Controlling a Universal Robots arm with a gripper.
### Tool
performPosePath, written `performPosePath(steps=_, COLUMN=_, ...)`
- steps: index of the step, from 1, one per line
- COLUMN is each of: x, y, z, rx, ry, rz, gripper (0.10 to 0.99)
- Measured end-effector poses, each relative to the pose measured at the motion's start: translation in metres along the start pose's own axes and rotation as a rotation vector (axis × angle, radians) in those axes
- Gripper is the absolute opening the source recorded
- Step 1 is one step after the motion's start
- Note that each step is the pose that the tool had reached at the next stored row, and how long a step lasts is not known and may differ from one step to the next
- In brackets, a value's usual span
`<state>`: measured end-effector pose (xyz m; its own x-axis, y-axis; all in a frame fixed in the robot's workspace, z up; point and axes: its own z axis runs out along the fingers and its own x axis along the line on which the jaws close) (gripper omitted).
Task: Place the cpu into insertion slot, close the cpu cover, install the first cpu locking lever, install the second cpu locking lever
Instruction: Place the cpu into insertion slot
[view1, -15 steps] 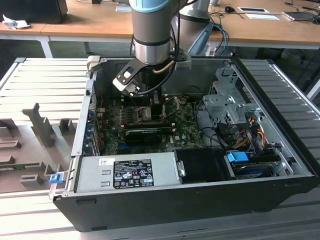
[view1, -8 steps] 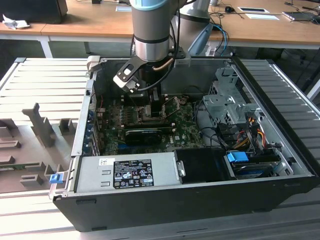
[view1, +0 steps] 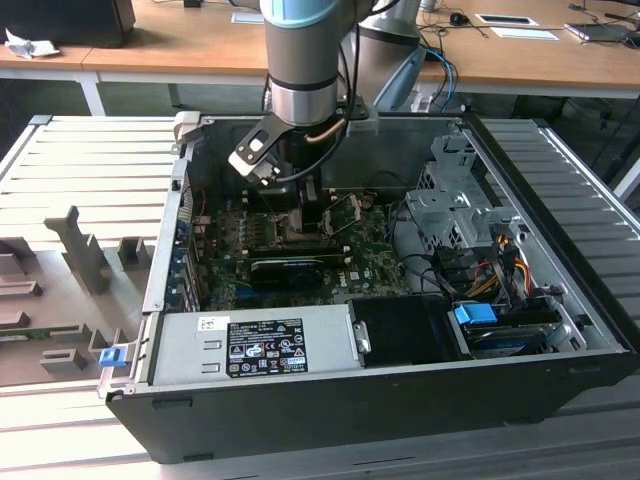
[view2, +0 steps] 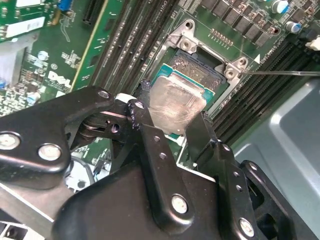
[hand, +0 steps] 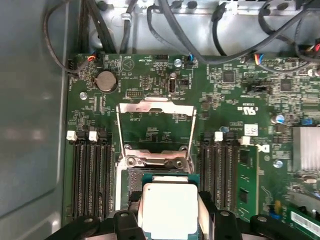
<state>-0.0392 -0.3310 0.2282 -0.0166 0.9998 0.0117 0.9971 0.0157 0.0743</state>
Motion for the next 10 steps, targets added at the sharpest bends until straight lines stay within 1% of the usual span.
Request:
performPosePath(steps=4, x=0.0018, y=-0.0018, z=0.0082, rx=0.0, ry=0.0, rz=-0.001, gripper=0.529)
performPosePath(steps=6, x=0.0024, y=-0.0034, z=0.0096, rx=0.0, ry=0.0003, rz=-0.004, gripper=0.529)
performPosePath(steps=8, x=0.0052, y=-0.0039, z=0.0108, rx=0.0, ry=0.0003, rz=-0.004, gripper=0.529)
performPosePath(steps=9, x=0.0069, y=-0.0042, z=0.0146, rx=0.0, ry=0.0007, rz=-0.005, gripper=0.529)
performPosePath(steps=10, x=0.0073, y=-0.0043, z=0.0162, rx=0.0, ry=0.0009, rz=-0.007, gripper=0.529)
